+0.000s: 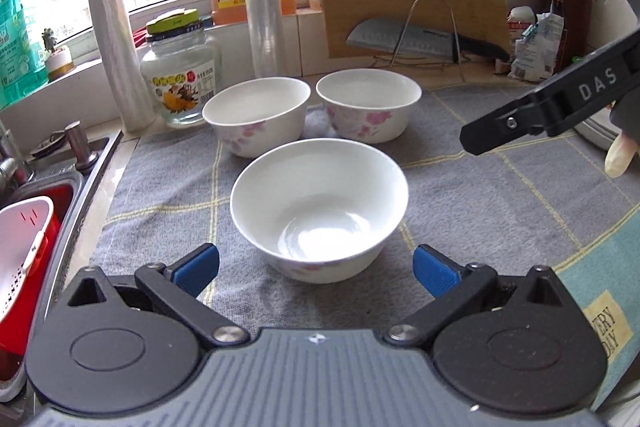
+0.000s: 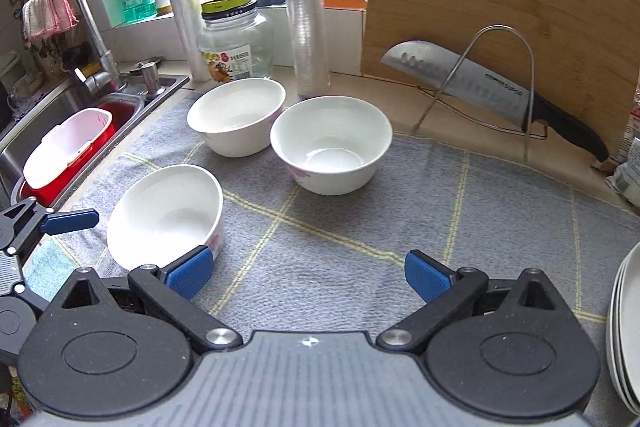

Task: Organize plates and bowls
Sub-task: 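Move the right tool to the white bowl beside the sink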

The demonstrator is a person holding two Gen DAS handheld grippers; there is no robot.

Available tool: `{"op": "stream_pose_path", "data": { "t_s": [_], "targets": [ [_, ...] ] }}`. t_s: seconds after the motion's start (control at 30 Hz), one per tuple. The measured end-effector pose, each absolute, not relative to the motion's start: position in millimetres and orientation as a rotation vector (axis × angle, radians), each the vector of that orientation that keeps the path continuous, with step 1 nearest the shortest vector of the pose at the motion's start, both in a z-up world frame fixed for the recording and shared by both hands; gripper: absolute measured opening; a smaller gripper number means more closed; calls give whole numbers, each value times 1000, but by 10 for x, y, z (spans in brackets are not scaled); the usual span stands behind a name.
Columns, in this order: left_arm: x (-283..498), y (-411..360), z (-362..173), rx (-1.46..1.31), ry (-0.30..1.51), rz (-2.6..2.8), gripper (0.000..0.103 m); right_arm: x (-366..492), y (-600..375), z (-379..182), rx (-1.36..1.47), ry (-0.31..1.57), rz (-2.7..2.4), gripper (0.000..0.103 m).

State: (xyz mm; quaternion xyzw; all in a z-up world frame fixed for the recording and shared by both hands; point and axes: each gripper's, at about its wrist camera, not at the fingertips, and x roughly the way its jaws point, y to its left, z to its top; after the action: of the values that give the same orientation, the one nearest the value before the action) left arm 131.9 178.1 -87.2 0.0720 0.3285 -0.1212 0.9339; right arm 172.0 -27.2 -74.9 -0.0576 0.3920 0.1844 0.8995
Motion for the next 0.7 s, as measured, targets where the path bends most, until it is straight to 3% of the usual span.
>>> {"op": "stream_pose_path", "data": {
  "t_s": [0.7],
  "targets": [
    [1534,1863,-1045,138,686,-340,101,2146,454,-1017,-131,884,560,103]
  ]
}}
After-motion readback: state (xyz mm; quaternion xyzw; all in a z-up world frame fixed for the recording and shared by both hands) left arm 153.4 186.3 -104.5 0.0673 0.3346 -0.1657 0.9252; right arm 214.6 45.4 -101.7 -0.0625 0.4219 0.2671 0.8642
